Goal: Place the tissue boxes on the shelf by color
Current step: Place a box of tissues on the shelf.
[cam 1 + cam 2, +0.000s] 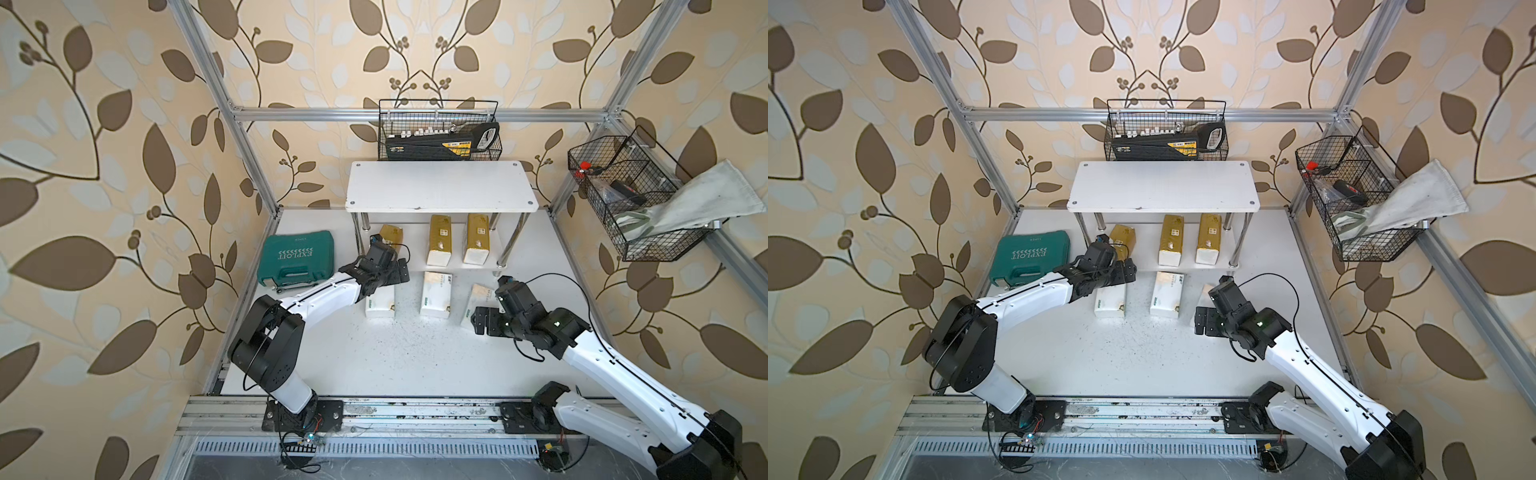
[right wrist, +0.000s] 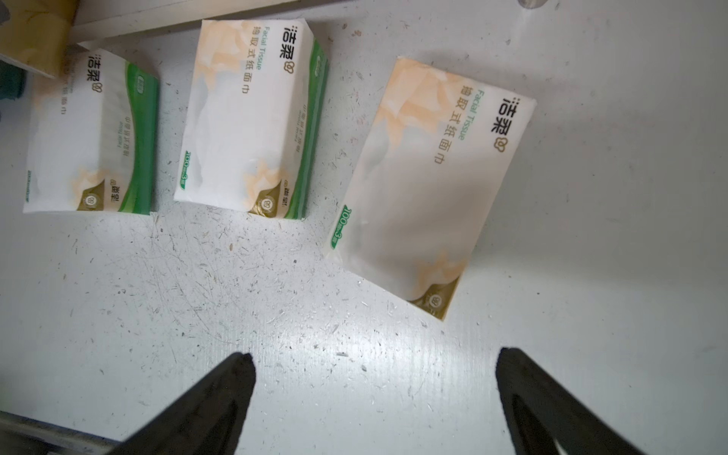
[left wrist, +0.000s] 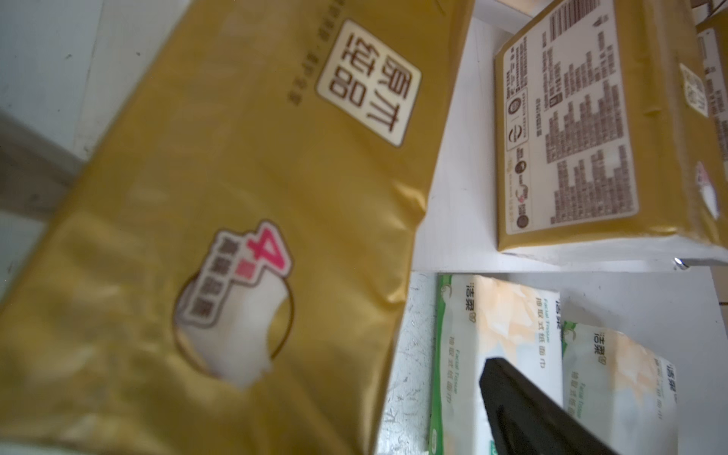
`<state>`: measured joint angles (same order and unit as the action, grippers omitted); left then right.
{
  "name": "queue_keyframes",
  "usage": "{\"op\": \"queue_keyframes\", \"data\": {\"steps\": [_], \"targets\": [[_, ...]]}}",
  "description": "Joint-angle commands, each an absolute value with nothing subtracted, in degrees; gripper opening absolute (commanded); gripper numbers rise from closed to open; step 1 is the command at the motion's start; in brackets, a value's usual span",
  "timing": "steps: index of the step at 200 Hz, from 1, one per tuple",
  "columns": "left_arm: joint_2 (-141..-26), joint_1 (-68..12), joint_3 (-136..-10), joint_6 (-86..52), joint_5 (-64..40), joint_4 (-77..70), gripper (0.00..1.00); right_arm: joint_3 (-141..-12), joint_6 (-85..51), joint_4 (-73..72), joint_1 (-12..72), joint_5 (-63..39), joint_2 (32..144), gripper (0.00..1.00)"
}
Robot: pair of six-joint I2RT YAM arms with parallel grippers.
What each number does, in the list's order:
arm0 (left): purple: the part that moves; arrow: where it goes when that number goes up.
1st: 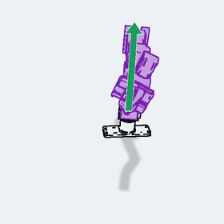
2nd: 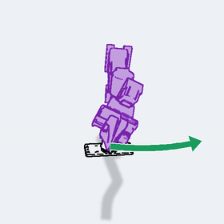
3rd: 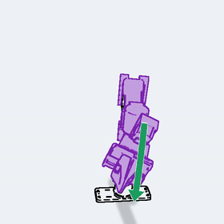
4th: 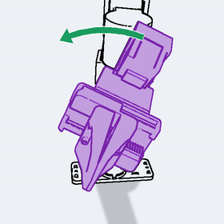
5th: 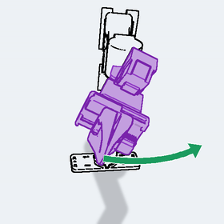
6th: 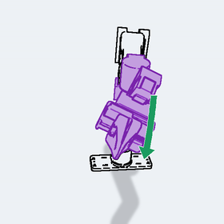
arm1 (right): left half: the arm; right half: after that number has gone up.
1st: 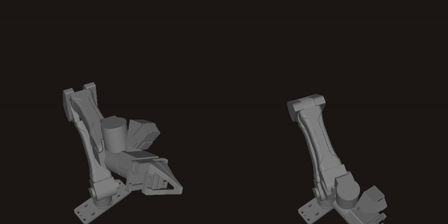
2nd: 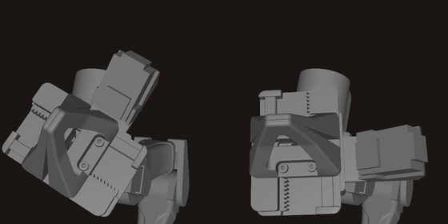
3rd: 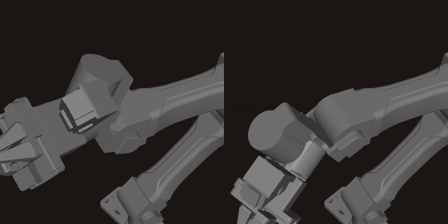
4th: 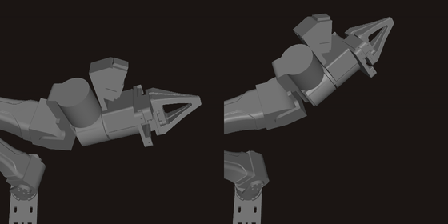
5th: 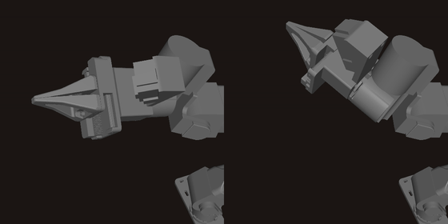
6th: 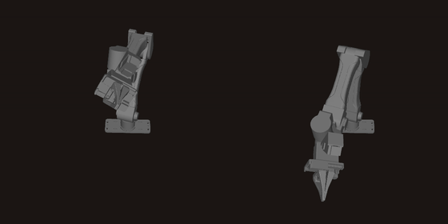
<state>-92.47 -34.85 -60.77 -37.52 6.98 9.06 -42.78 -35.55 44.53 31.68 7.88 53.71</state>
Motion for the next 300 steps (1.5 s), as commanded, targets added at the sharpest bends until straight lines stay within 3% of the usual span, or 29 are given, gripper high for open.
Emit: {"op": "queue_keyframes", "data": {"steps": [1, 235, 300], "targets": [[-94.1, -34.5, -64.6, -35.7, 5.3, 6.9, 0.99, -42.5, -35.0, 46.3, 31.3, 8.2, 52.8, 0.99], [-102.3, -35.2, -72.2, -37.5, 1.3, 4.7, 0.99, -41.9, -34.9, 48.8, 29.8, 8.1, 50.1, 0.99], [-96.3, -36.6, -71.8, -37.0, 1.5, 10.1, 0.99, -42.4, -35.9, 48.6, 29.5, 7.7, 50.2, 0.99]]}}
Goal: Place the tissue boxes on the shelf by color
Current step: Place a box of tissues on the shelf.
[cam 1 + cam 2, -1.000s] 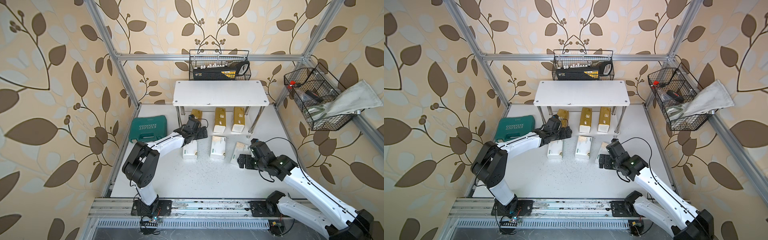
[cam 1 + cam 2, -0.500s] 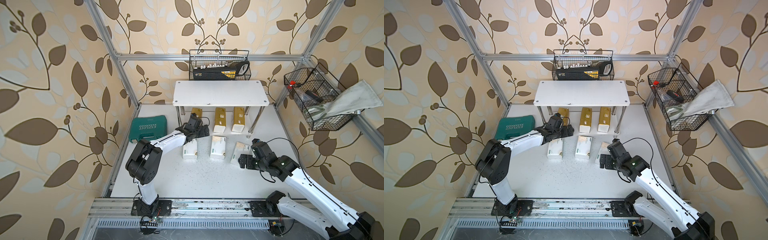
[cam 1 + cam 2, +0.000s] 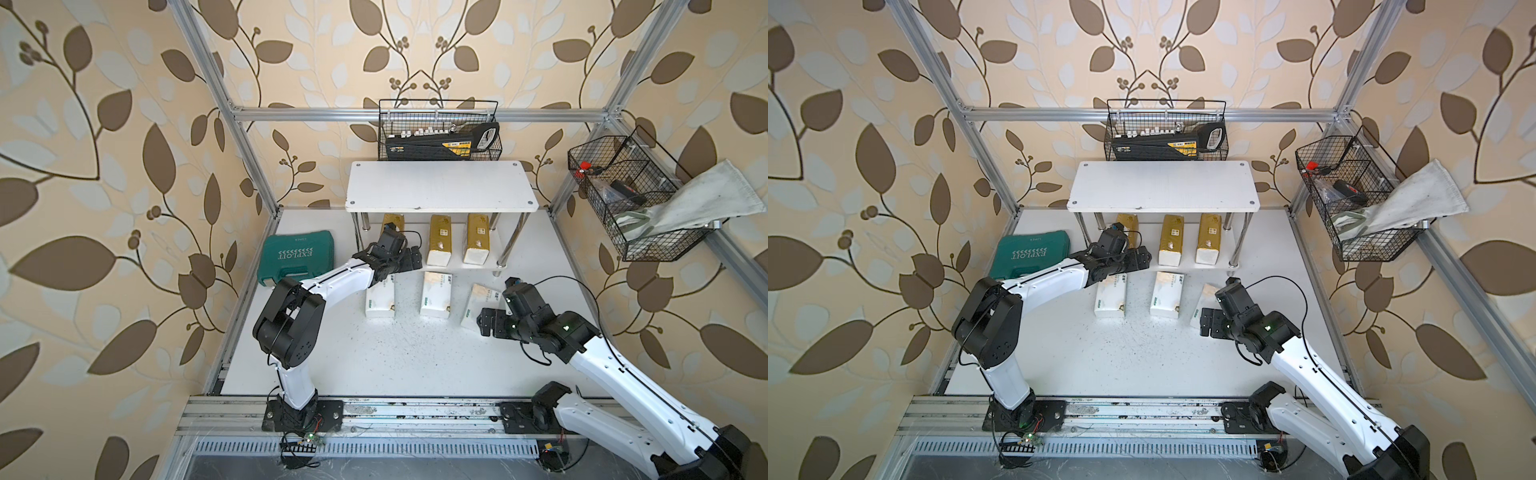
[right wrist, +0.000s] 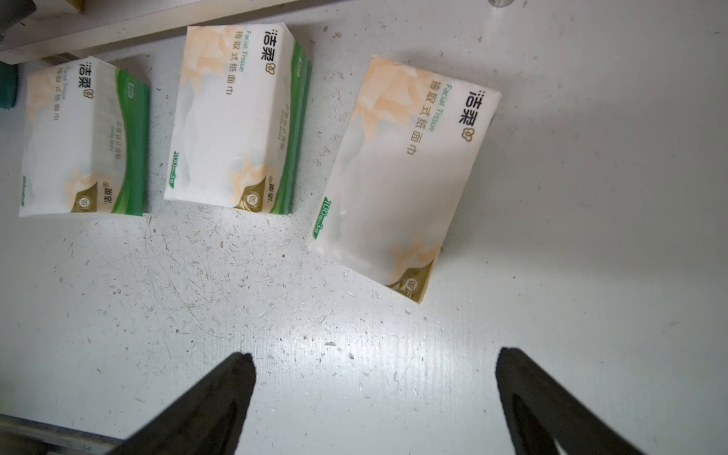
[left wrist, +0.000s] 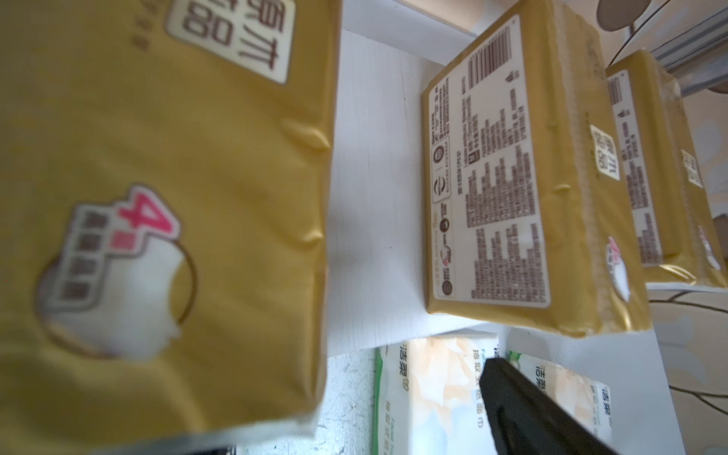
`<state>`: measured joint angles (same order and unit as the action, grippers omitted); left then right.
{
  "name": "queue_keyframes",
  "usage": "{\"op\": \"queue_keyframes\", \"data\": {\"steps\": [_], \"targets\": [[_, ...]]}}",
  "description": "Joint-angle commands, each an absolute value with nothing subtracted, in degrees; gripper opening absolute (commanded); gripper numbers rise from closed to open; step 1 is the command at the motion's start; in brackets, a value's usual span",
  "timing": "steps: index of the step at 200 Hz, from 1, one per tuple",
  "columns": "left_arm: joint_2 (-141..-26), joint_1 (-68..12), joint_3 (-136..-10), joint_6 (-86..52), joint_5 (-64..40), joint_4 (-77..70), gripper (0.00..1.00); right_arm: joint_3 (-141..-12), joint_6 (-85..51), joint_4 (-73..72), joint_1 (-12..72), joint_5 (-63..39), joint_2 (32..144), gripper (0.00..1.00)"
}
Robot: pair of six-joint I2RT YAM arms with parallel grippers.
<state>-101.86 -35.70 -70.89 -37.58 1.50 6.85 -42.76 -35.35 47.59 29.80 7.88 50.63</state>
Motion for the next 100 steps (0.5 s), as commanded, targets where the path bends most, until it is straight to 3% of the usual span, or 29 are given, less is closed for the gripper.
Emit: {"op": "queue_keyframes", "data": {"steps": [1, 64, 100], "targets": [[-96.1, -36.6, -71.8, -37.0, 1.4, 10.2, 0.99, -42.4, -35.9, 48.6, 29.5, 7.7, 50.2, 0.99], [-76.2, -37.0, -68.8, -36.0, 2.3, 24.9, 0.99, -47.5, -37.9, 48.9, 28.9, 6.7, 50.5, 0.99], [-63.6, -37.0, -67.2, -36.0, 8.8, 36.9, 0.99, -51.2, -38.8, 48.1, 28.7, 4.5, 52.5, 0.99]]}}
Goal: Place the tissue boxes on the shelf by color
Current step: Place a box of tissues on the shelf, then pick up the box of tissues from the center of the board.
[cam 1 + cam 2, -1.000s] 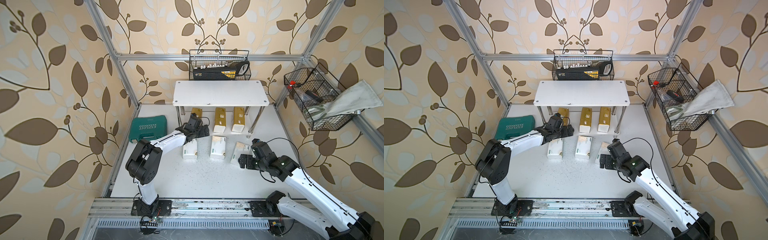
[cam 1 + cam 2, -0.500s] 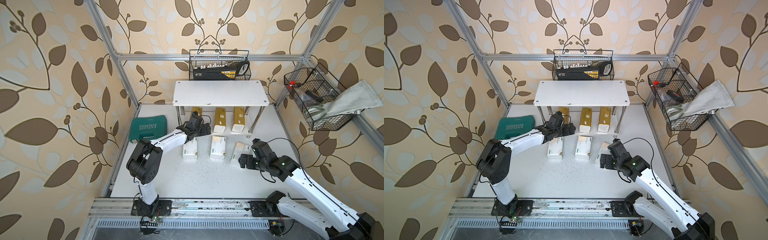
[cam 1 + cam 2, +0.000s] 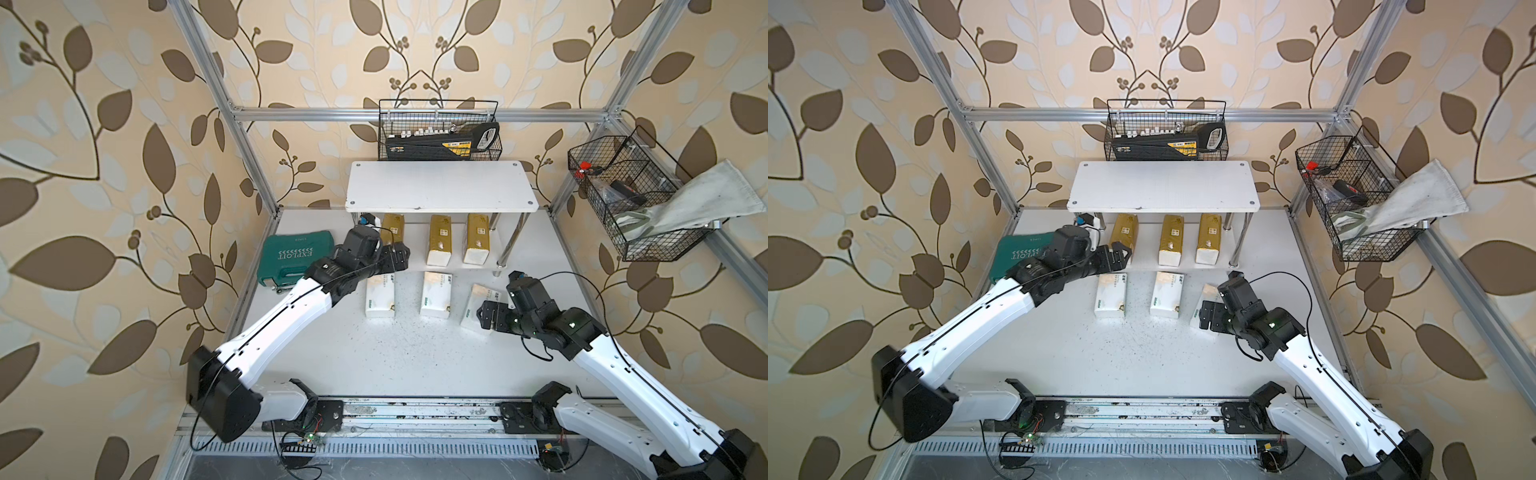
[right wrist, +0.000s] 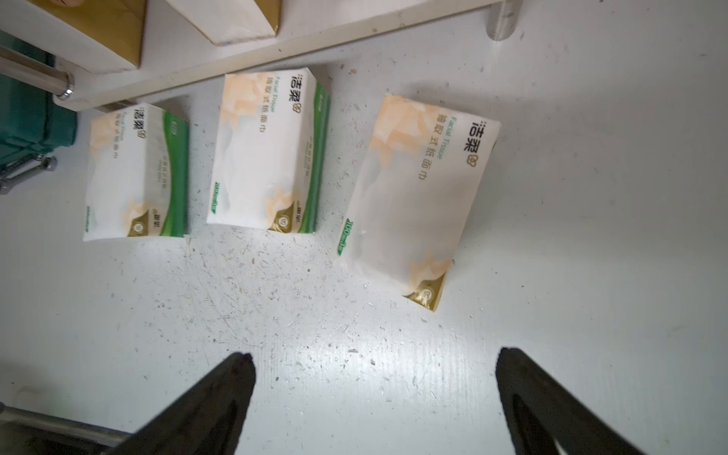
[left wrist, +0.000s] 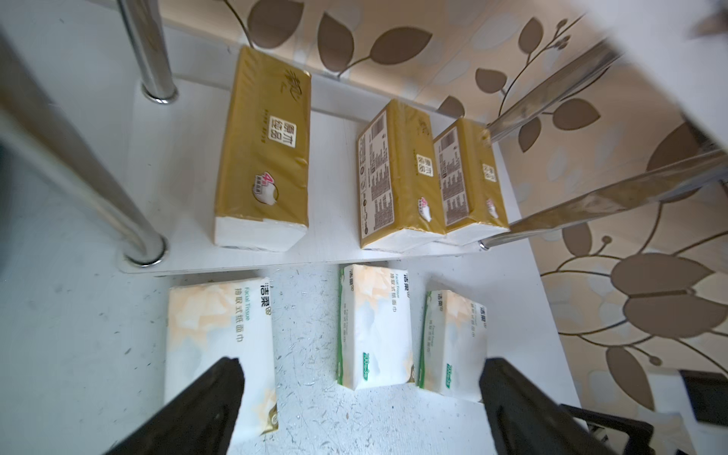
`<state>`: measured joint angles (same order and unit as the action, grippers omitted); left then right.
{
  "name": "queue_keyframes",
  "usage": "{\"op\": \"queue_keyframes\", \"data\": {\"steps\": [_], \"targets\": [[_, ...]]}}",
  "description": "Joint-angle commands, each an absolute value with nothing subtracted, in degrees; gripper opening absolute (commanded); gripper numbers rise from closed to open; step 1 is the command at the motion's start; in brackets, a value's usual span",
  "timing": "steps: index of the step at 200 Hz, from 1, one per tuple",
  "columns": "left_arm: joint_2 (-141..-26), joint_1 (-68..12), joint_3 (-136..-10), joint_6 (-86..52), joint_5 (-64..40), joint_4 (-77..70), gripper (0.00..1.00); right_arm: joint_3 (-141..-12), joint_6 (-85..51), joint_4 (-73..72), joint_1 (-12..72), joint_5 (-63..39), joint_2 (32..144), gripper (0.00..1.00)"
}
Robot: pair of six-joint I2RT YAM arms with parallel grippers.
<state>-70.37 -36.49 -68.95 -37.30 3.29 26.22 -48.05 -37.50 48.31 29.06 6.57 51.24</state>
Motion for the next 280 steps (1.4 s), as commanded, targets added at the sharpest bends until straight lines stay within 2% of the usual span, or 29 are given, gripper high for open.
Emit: {"op": "queue_keyframes", "data": {"steps": [1, 33, 73, 133, 280], "targets": [[-63.4, -37.0, -67.0, -36.0, 9.0, 37.2, 0.99, -51.3, -38.8, 48.1, 28.8, 4.5, 52.6, 0.99], [-56.5, -37.0, -62.5, -39.3, 12.3, 45.4, 0.99, -51.3, -39.0, 47.9, 28.8, 5.7, 53.8, 0.99], [-51.8, -37.0, -53.9, -44.1, 9.4, 44.9, 0.99, -45.4, -43.2, 46.2, 28.8, 10.4, 54.9, 0.99], [-54.9, -37.1, -50.8, -44.8, 4.6, 41.1, 0.99, -43.0, -46.8, 36.7, 28.8, 7.9, 63.7, 0.99], [-57.0, -37.7, -49.7, -45.5, 1.9, 37.2, 0.99, -43.4, -47.7, 29.9, 28.8, 11.0, 80.3, 0.99]]}}
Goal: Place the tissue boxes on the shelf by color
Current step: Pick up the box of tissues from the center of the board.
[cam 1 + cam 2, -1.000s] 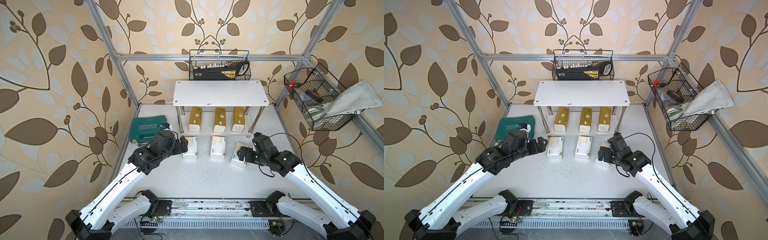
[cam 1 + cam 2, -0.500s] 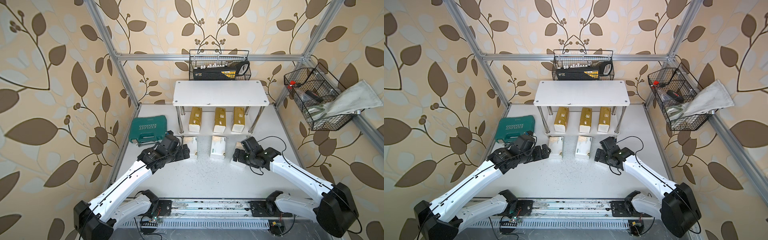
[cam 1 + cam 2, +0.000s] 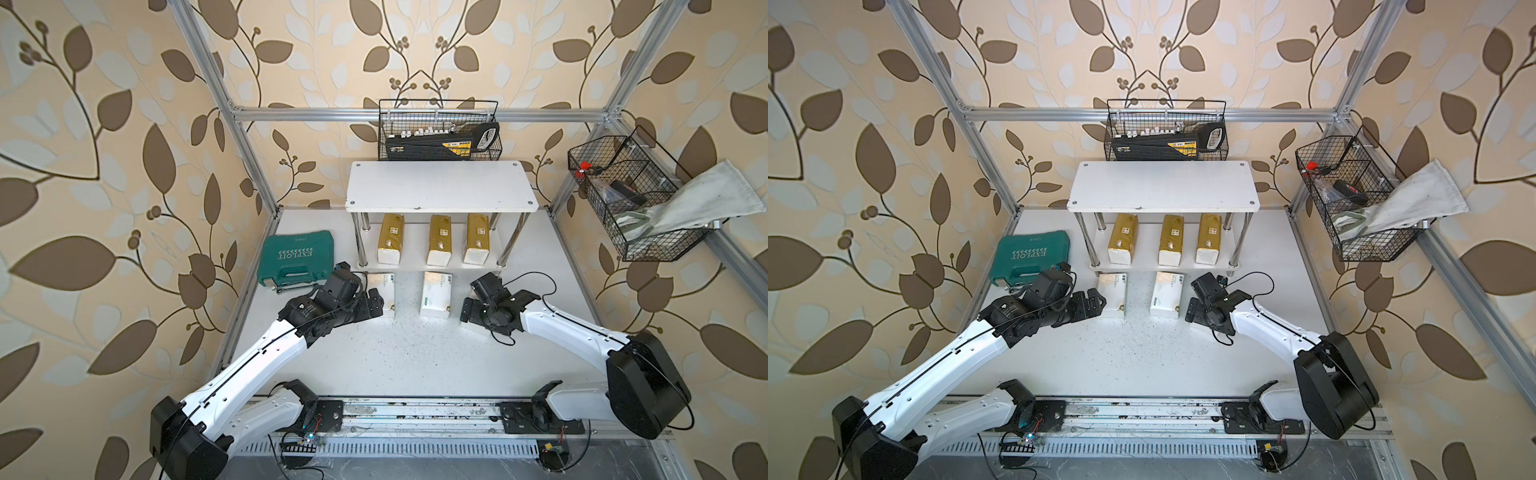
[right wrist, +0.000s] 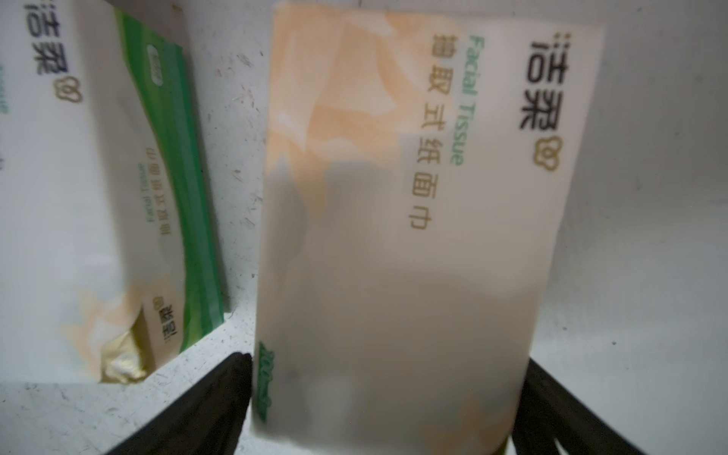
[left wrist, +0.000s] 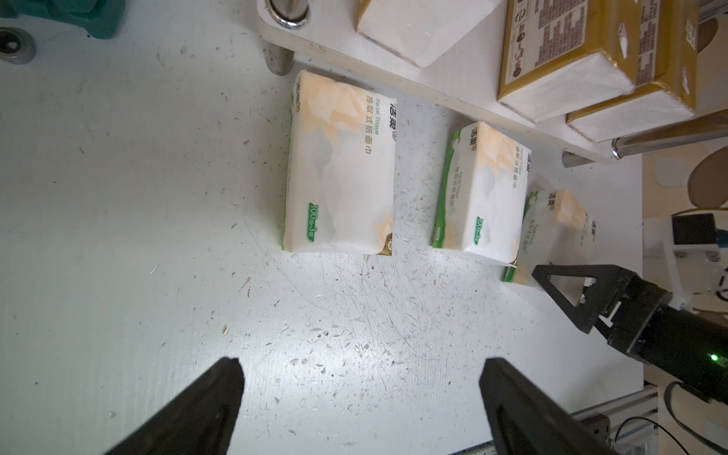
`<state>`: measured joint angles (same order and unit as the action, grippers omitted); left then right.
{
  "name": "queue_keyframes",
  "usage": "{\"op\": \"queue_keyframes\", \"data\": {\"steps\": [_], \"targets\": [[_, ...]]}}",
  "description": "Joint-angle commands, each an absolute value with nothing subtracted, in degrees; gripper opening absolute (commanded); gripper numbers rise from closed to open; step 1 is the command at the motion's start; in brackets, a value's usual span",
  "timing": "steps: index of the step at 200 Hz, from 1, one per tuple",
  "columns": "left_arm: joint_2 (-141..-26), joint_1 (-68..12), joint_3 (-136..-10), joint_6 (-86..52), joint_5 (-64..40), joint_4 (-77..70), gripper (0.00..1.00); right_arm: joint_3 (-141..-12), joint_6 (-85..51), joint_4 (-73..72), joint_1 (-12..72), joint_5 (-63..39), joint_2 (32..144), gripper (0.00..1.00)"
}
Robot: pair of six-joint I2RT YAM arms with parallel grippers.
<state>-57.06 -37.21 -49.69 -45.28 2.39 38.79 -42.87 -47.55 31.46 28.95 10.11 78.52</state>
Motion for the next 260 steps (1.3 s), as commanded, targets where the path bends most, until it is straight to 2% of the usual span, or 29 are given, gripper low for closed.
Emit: {"op": "queue_keyframes", "data": {"steps": [1, 43, 80, 112, 155, 204, 260], "targets": [[-57.0, -37.7, -49.7, -45.5, 1.9, 37.2, 0.99, -43.3, -47.6, 29.9, 28.8, 10.9, 80.4, 0.99], [-57.7, -37.8, -50.3, -45.5, 1.4, 36.7, 0.99, -41.2, -46.2, 28.3, 28.8, 9.7, 81.7, 0.99], [-58.2, -37.9, -51.3, -45.1, 0.8, 36.4, 0.99, -39.0, -44.6, 28.4, 28.8, 8.6, 79.8, 0.91], [-57.7, -37.9, -52.7, -44.7, 0.5, 37.0, 0.99, -36.9, -43.1, 31.5, 28.8, 7.2, 74.0, 0.86], [-58.5, -37.9, -56.2, -43.8, -1.5, 37.6, 0.99, -35.7, -41.4, 40.1, 28.7, 4.9, 60.8, 0.82], [-62.2, -38.1, -63.1, -41.4, -5.9, 40.0, 0.99, -41.5, -39.9, 51.5, 29.1, 0.2, 50.3, 0.79], [-65.1, -38.3, -72.6, -37.3, -9.2, 43.7, 0.99, -56.8, -36.9, 61.8, 30.0, -3.7, 49.2, 0.77]]}}
